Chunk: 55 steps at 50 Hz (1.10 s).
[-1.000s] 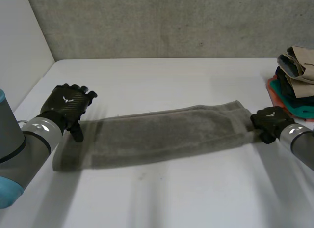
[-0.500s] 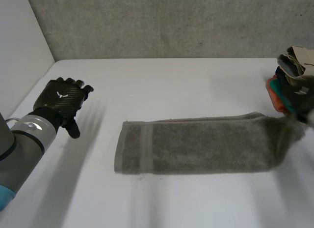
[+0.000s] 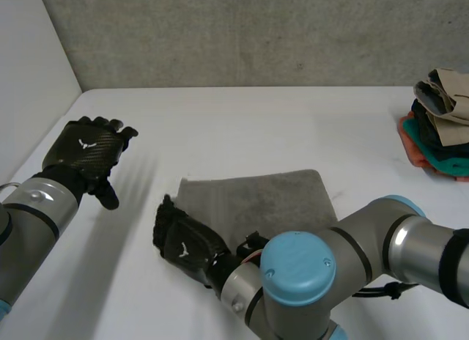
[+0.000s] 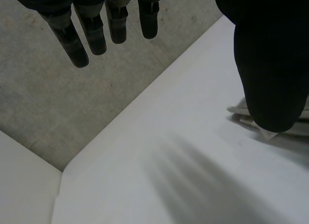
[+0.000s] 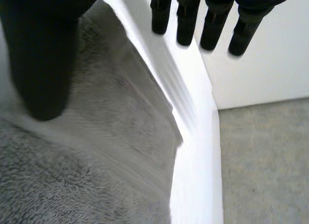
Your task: Fold the laundry.
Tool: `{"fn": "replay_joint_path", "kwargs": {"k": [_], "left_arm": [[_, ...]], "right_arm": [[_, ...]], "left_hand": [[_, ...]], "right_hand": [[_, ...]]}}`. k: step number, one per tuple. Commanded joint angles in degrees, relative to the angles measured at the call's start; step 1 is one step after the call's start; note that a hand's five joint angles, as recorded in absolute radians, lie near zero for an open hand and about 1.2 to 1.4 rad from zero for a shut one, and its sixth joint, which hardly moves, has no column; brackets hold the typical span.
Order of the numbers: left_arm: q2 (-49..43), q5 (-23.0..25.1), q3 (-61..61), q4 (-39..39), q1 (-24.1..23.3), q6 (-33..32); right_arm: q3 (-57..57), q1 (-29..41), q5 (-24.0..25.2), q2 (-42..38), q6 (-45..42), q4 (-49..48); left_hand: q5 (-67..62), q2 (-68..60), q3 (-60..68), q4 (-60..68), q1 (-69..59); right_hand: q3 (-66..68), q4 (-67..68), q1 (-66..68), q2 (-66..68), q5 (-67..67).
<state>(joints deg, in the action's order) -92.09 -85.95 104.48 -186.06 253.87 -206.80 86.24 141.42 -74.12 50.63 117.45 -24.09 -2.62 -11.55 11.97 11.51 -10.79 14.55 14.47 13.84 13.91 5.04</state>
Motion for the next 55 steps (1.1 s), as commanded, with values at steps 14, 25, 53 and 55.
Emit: {"fn": "replay_joint_path", "kwargs": {"k": [14, 25, 53, 55], "left_arm": [[-0.7, 0.1, -0.5, -1.4, -1.2, 0.1], [-0.4, 0.0, -0.6, -1.3, -2.4, 0.1], [1.2, -0.4, -2.7, -1.4, -5.4, 6.6], [1.0, -0.6, -4.3, -1.5, -6.2, 8.0]], "right_arm": [[16.6, -26.4, -3.2, 17.3, 33.4, 14.7], [17.0, -31.6, -6.6, 17.1, 22.7, 13.6], [9.3, -5.9, -2.5, 17.6, 20.5, 4.8], [11.0, -9.7, -2.3, 22.8, 31.7, 4.8]], "left_hand": [[2.6, 1.5, -2.0, -1.5, 0.8], [2.6, 1.5, -2.0, -1.5, 0.8], [2.4, 1.3, -1.8, -1.3, 0.6], [2.2, 1.2, -1.6, -1.1, 0.4]], "right_hand": [[-4.6, -4.5, -3.8, -3.9, -5.0], [65.4, 65.5, 66.2, 66.1, 65.0], [-4.6, -4.5, -3.8, -3.9, -5.0], [-4.6, -4.5, -3.8, -3.9, -5.0]]}}
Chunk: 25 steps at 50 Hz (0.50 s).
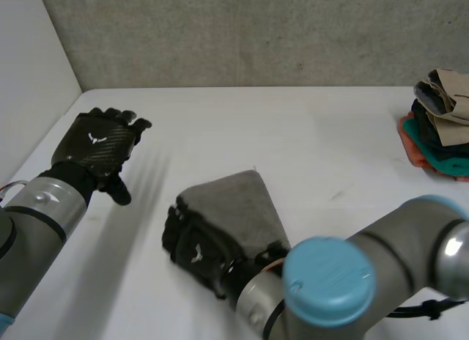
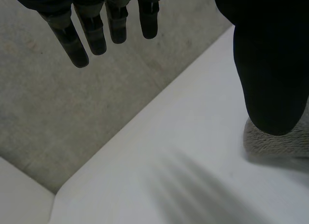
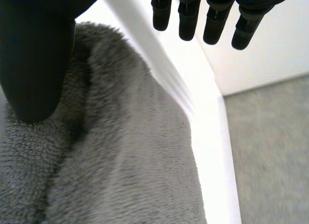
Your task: Fold the laundry.
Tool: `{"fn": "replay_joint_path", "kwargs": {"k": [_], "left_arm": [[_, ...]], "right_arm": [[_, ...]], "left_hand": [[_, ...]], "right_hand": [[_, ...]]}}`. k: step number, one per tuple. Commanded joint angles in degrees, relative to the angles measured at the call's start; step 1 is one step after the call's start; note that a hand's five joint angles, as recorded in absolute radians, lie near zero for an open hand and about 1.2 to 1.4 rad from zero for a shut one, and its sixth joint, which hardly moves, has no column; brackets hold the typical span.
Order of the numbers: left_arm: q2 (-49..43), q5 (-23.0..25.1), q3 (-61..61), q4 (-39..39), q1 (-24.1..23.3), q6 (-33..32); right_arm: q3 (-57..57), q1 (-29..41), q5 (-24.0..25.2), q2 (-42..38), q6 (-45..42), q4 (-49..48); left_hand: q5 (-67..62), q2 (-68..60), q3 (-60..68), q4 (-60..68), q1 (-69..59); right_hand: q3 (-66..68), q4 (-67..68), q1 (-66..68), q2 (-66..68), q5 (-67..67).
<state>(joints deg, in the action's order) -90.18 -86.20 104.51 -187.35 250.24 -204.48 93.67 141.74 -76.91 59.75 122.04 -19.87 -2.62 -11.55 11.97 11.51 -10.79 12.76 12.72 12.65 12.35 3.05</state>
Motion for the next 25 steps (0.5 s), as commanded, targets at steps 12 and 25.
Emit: {"fn": "replay_joint_path", "kwargs": {"k": [12, 25], "left_arm": [[-15.9, -9.8, -17.4, 0.0, -20.8, 16.8], [-33.8, -23.8, -21.0, 1.2, -28.0, 16.2]], "right_arm": [[-1.6, -22.1, 0.7, 14.8, 51.7, 17.8], [-14.1, -22.0, 0.5, -4.9, 51.4, 23.1]], "left_hand": [[-1.0, -2.0, 1.6, 2.1, -2.8], [0.2, -0.9, 0.4, 0.9, -1.6]], "right_hand": [[-2.8, -2.7, -2.7, -2.4, -3.0], [-2.8, -2.7, -2.7, -2.4, -3.0]]}}
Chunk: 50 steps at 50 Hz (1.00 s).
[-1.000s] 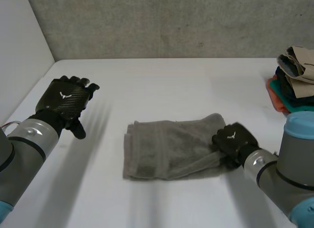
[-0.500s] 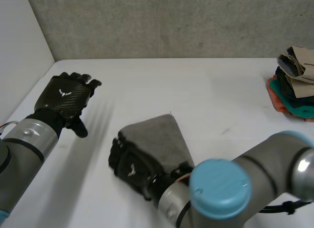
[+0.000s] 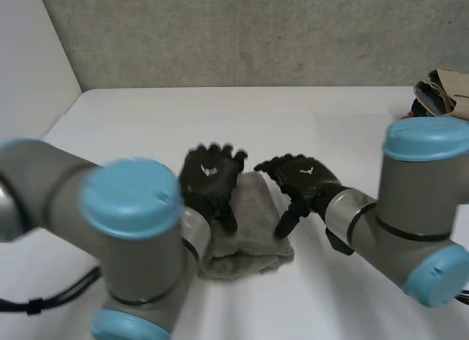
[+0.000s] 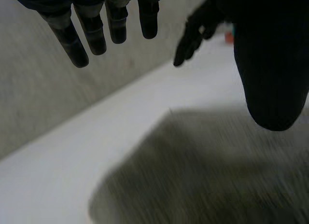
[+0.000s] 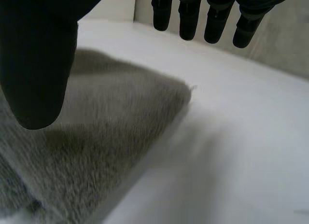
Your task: Fold the laundry.
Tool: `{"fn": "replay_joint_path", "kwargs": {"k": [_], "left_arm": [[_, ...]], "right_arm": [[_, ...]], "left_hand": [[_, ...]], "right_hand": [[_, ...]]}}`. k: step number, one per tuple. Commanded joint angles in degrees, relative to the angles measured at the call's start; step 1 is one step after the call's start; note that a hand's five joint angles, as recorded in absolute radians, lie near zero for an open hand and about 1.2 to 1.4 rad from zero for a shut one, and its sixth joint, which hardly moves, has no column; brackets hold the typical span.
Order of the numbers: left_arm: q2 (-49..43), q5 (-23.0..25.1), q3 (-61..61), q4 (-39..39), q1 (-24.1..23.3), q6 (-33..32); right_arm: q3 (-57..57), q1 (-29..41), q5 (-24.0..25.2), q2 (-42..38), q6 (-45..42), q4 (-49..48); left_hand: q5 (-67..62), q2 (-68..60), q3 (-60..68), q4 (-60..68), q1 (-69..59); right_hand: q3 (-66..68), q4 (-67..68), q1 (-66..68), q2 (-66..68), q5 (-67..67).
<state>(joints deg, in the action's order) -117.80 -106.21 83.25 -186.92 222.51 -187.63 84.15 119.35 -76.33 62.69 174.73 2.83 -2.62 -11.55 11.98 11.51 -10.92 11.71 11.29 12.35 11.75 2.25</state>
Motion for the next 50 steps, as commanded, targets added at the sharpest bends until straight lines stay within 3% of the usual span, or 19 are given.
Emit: {"fn": "replay_joint_path", "kwargs": {"k": [1, 7, 15, 19, 22, 31, 36, 40, 50], "left_arm": [[-6.5, -3.8, 0.8, 1.2, 0.1, -0.7], [-6.0, -3.7, 3.5, 1.7, 2.7, -1.4], [-3.7, -3.2, 4.2, 1.6, 3.7, -10.6], [0.7, 1.3, 2.4, 1.2, 4.6, -12.4], [4.3, 7.3, 0.4, 1.1, 5.2, -12.4], [9.1, 22.8, -5.9, 2.4, 8.6, -12.1], [9.1, 34.0, -8.7, 8.7, 10.1, -11.1], [8.8, 38.0, -9.2, 12.0, 11.2, -10.9], [8.1, 38.2, -8.5, 12.1, 11.0, -10.8]], "right_arm": [[-5.3, 0.4, 0.1, -9.1, -1.5, 0.4], [-6.5, 0.4, -0.6, -10.3, -6.6, 0.4], [-5.8, 2.1, -3.6, -7.1, -15.5, 0.3], [-3.7, 5.9, -7.2, -3.7, -16.1, -0.4], [-1.4, 7.7, -8.9, -2.0, -16.1, -1.8], [14.4, 14.8, -10.0, 2.5, -16.3, -18.7], [17.4, 17.2, -10.8, 1.0, -16.3, -25.1], [16.8, 17.0, -11.5, -2.1, -16.4, -28.0], [13.4, 16.8, -11.4, -7.7, -21.2, -33.0]], "left_hand": [[0.2, -0.9, 0.4, 0.9, -1.5], [-0.1, -1.2, 0.8, 1.2, -1.8], [0.9, -0.2, -0.2, 0.2, -0.8], [1.9, 0.8, -1.3, -0.8, 0.2], [1.4, 0.3, -0.8, -0.3, -0.3], [0.6, -0.5, 0.1, 0.6, -1.1], [0.2, -0.9, 0.4, 0.9, -1.5], [0.2, -0.9, 0.4, 0.9, -1.5], [0.4, -0.7, 0.3, 0.7, -1.3]], "right_hand": [[-1.7, -1.3, -2.4, -1.7, -2.2], [-1.7, -1.3, -2.4, -1.7, -2.2], [-1.7, -1.3, -2.4, -1.7, -2.2], [-1.7, -1.3, -2.4, -1.7, -2.2], [-1.7, -1.3, -2.4, -1.7, -2.2], [-1.7, -1.3, -2.4, -1.7, -2.2], [-1.7, -1.3, -2.4, -1.7, -2.2], [-1.7, -1.3, -2.4, -1.7, -2.2], [-1.7, -1.3, -2.4, -1.7, -2.2]]}}
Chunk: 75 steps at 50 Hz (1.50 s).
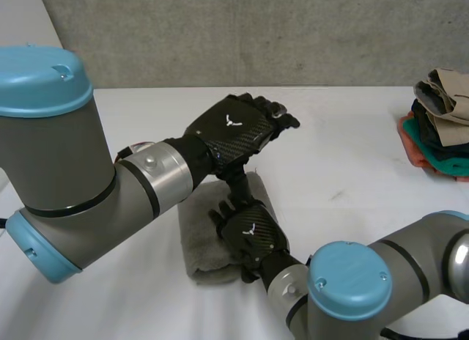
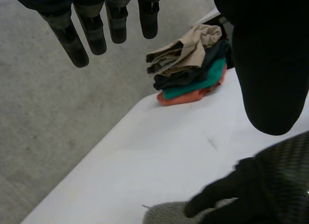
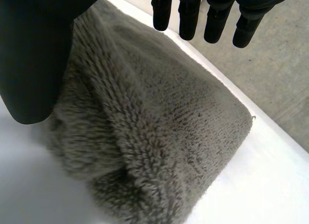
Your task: Fold the laundry.
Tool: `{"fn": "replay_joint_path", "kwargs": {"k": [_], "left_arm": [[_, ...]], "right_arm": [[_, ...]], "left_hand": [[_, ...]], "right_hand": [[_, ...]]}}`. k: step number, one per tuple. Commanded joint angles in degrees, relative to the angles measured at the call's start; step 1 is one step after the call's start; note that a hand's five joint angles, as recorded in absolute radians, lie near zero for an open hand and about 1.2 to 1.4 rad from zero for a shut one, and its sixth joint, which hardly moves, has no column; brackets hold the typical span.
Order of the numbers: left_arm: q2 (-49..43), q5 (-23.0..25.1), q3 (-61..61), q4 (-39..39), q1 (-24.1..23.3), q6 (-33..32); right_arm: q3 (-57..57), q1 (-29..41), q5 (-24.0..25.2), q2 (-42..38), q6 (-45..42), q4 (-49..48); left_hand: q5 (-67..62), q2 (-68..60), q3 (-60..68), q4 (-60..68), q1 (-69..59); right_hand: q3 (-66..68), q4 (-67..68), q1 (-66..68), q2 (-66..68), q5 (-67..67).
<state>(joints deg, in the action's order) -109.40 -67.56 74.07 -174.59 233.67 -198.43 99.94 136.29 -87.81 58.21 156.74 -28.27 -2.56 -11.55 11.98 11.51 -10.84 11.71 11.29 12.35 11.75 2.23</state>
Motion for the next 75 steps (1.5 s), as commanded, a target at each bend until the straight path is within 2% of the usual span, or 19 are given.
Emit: {"fn": "replay_joint_path", "kwargs": {"k": [1, 5, 14, 15, 16, 18, 20, 27, 36, 45, 52, 55, 56, 58, 59, 62, 65, 69, 75], "left_arm": [[-0.3, -0.5, 0.9, -0.2, -0.1, 0.1], [-0.2, -0.5, 0.9, -0.2, 0.0, 0.1], [0.0, -0.5, 0.7, -0.3, 0.1, 0.1], [-0.1, -0.5, 0.7, -0.2, 0.1, 0.1], [-0.1, -0.5, 0.7, -0.2, 0.1, 0.1], [-0.1, -0.6, 0.7, -0.2, 0.1, 0.1], [0.0, -0.6, 0.6, -0.2, 0.1, 0.1], [0.8, -0.6, 0.3, -0.3, 0.6, 0.1], [1.9, -0.6, -0.2, -0.4, 2.2, 0.1], [6.2, -4.0, -0.2, -4.9, 3.9, 2.1], [7.3, -4.2, -0.2, -7.4, 3.9, 5.3], [7.3, -4.2, 0.0, -7.4, 3.8, 5.4], [7.3, -4.2, 0.3, -7.4, 3.8, 5.4], [7.3, -4.2, 0.5, -7.4, 3.8, 5.4], [7.3, -4.1, 0.6, -7.5, 3.7, 5.3], [7.3, -4.1, 0.9, -7.4, 3.6, 5.4], [7.1, -4.1, 1.0, -7.4, 3.5, 5.4], [7.0, -4.1, 1.8, -7.5, 3.5, 5.3], [6.7, -4.2, 2.8, -7.4, 3.3, 5.2]], "right_arm": [[-2.6, -0.2, 0.1, -3.2, -3.5, -1.9], [-3.5, -0.2, 0.5, -3.4, -3.9, -2.7], [-6.3, -0.2, 1.0, -6.4, -4.0, -2.9], [-6.6, -0.2, 1.0, -6.6, -4.0, -2.9], [-7.3, -0.2, 0.8, -6.9, -4.0, -2.9], [-7.9, -0.3, 0.4, -6.9, -3.9, -3.0], [-8.5, -1.2, 0.3, -6.1, -3.8, -3.4], [-10.3, -4.3, 0.8, -3.2, -3.7, -4.0], [-16.9, -8.7, 0.8, -5.5, -4.0, -3.3], [-30.8, -21.8, 2.6, -0.6, -3.4, -4.1], [-39.2, -32.7, 10.2, 1.9, 2.2, -5.2], [-41.6, -40.0, 12.2, 2.0, 5.6, -5.6], [-42.2, -44.5, 13.4, 1.6, 7.1, -6.0], [-42.8, -47.7, 14.8, 0.9, 8.2, -7.0], [-43.4, -50.8, 16.6, -0.6, 9.4, -8.5], [-44.3, -54.5, 19.8, -3.8, 10.6, -11.1], [-44.6, -58.3, 25.1, -7.7, 12.4, -15.1], [-44.8, -65.4, 34.0, -16.9, 17.5, -20.0], [-43.3, -68.5, 41.2, -23.3, 20.4, -22.1]], "left_hand": [[0.3, -0.7, 0.3, 0.7, -1.4], [0.3, -0.7, 0.3, 0.7, -1.4], [0.5, -0.5, 0.1, 0.6, -1.2], [0.3, -0.7, 0.3, 0.7, -1.4], [0.5, -0.5, 0.1, 0.6, -1.2], [0.5, -0.5, 0.1, 0.6, -1.2], [0.3, -0.7, 0.3, 0.7, -1.4], [0.5, -0.5, 0.1, 0.6, -1.2], [1.0, 0.0, -0.4, 0.0, -0.7], [1.2, 0.2, -0.6, -0.1, -0.6], [1.0, 0.0, -0.4, 0.0, -0.7], [1.0, 0.0, -0.4, 0.0, -0.7], [1.2, 0.2, -0.6, -0.1, -0.6], [1.0, 0.0, -0.4, 0.0, -0.7], [1.0, 0.0, -0.4, 0.0, -0.7], [1.0, 0.0, -0.4, 0.0, -0.7], [0.8, -0.2, -0.2, 0.2, -0.9], [0.8, -0.2, -0.2, 0.2, -0.9], [0.7, -0.3, -0.1, 0.4, -1.1]], "right_hand": [[-1.7, -1.3, -2.4, -1.7, -2.2], [11.6, 12.1, 11.0, 11.6, 11.1], [22.7, 23.2, 22.1, 22.7, 22.2], [28.1, 28.5, 27.5, 28.1, 27.6], [41.8, 42.2, 41.2, 41.8, 41.3], [57.0, 57.4, 56.4, 57.0, 56.5], [68.2, 68.7, 67.6, 68.2, 67.7], [68.3, 68.7, 67.6, 68.3, 67.8], [68.3, 68.7, 67.6, 68.3, 67.8], [68.3, 68.7, 67.6, 68.3, 67.8], [68.3, 68.7, 67.6, 68.3, 67.8], [68.3, 68.7, 67.6, 68.3, 67.8], [68.3, 68.7, 67.6, 68.3, 67.8], [68.3, 68.7, 67.6, 68.3, 67.8], [68.3, 68.7, 67.6, 68.3, 67.8], [68.3, 68.7, 67.6, 68.3, 67.8], [68.3, 68.7, 67.6, 68.3, 67.8], [68.3, 68.7, 67.6, 68.3, 67.8], [68.3, 68.7, 67.6, 68.3, 67.8]]}}
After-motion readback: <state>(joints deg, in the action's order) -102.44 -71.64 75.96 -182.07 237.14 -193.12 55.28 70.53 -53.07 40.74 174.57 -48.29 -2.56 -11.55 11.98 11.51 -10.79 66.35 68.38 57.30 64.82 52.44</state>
